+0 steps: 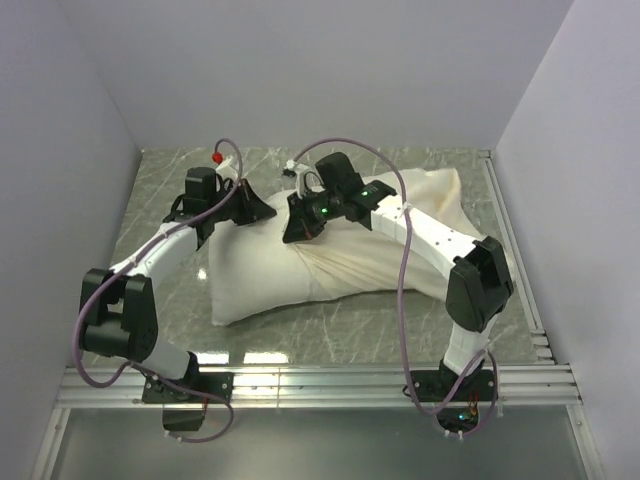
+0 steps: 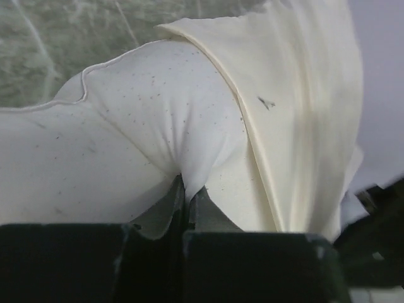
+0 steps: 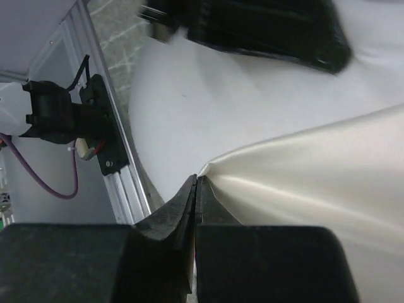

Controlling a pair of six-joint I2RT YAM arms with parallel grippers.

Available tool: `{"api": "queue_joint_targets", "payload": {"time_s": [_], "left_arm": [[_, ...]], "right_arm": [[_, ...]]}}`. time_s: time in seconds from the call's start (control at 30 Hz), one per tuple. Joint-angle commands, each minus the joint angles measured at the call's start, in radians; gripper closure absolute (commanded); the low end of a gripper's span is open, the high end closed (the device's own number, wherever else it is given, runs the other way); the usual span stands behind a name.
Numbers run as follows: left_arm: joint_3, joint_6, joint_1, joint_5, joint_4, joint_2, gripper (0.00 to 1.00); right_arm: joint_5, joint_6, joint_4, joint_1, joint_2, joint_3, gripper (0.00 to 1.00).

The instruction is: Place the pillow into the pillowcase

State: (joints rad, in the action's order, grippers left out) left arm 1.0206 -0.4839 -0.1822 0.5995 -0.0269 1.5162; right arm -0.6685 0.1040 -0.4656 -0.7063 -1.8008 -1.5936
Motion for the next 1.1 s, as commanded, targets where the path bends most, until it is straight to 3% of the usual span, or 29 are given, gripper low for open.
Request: {"api": "queue_joint_targets", "payload": {"time_s": [0.0, 0.1, 0.13, 0.17, 0.2, 0.27, 0.3, 0.33, 0.37, 0.4, 0.57, 0.7, 0.8, 0.9, 0.93, 1.03, 1.07], "left_arm": [[-0.088, -0.261, 0.004, 0.117, 0.182, -0.060, 1.00], [-0.123, -0.228, 0.004, 0.111, 0.185, -0.076, 0.96], [-0.116, -0.196, 0.006, 0.120, 0.164, -0.079, 0.87], [-0.097, -0.088, 0.009, 0.135, 0.125, -0.089, 0.73], [-0.076, -0.015, 0.012, 0.141, 0.031, -0.100, 0.53], [-0.008, 0.156, 0.032, 0.140, -0.098, -0.143, 0.38], [0.015, 0.350, 0.038, 0.132, -0.172, -0.198, 0.26], [0.054, 0.457, 0.044, 0.135, -0.291, -0.224, 0.22], [0.074, 0.687, 0.049, 0.120, -0.376, -0.272, 0.18], [0.087, 0.768, 0.047, 0.103, -0.431, -0.296, 0.01], [0.024, 1.120, 0.000, 0.031, -0.714, -0.419, 0.01], [-0.202, 1.157, -0.137, -0.102, -0.625, -0.543, 0.01], [-0.322, 1.111, -0.262, -0.262, -0.476, -0.564, 0.03], [-0.370, 1.041, -0.336, -0.360, -0.354, -0.509, 0.12], [-0.370, 1.010, -0.353, -0.377, -0.338, -0.470, 0.14], [-0.353, 0.949, -0.391, -0.395, -0.274, -0.413, 0.31], [-0.343, 0.896, -0.398, -0.392, -0.259, -0.377, 0.43]], "right_arm": [[-0.059, 0.037, 0.064, 0.054, 0.084, 0.052, 1.00], [0.068, -0.026, 0.035, 0.059, 0.112, 0.069, 0.96], [0.075, -0.041, 0.027, 0.059, 0.126, 0.073, 0.87], [0.090, -0.041, -0.007, 0.067, 0.135, 0.075, 0.64], [0.092, -0.047, -0.030, 0.074, 0.145, 0.080, 0.50], [0.105, -0.073, -0.103, 0.090, 0.202, 0.086, 0.30], [0.116, -0.085, -0.132, 0.114, 0.230, 0.096, 0.17], [0.115, -0.139, -0.163, 0.128, 0.282, 0.104, 0.15], [0.122, -0.162, -0.218, 0.143, 0.311, 0.128, 0.08], [0.177, -0.188, -0.241, 0.160, 0.340, 0.148, 0.07], [0.440, -0.303, -0.431, 0.166, 0.411, 0.246, 0.08], [0.546, -0.337, -0.407, 0.168, 0.393, 0.368, 0.11], [0.602, -0.343, -0.286, 0.169, 0.312, 0.422, 0.14], [0.620, -0.349, -0.182, 0.180, 0.148, 0.322, 0.16], [0.610, -0.336, -0.168, 0.185, 0.114, 0.220, 0.17], [0.607, -0.291, -0.130, 0.191, 0.031, 0.082, 0.18], [0.618, -0.282, -0.122, 0.189, 0.018, 0.008, 0.17]]}}
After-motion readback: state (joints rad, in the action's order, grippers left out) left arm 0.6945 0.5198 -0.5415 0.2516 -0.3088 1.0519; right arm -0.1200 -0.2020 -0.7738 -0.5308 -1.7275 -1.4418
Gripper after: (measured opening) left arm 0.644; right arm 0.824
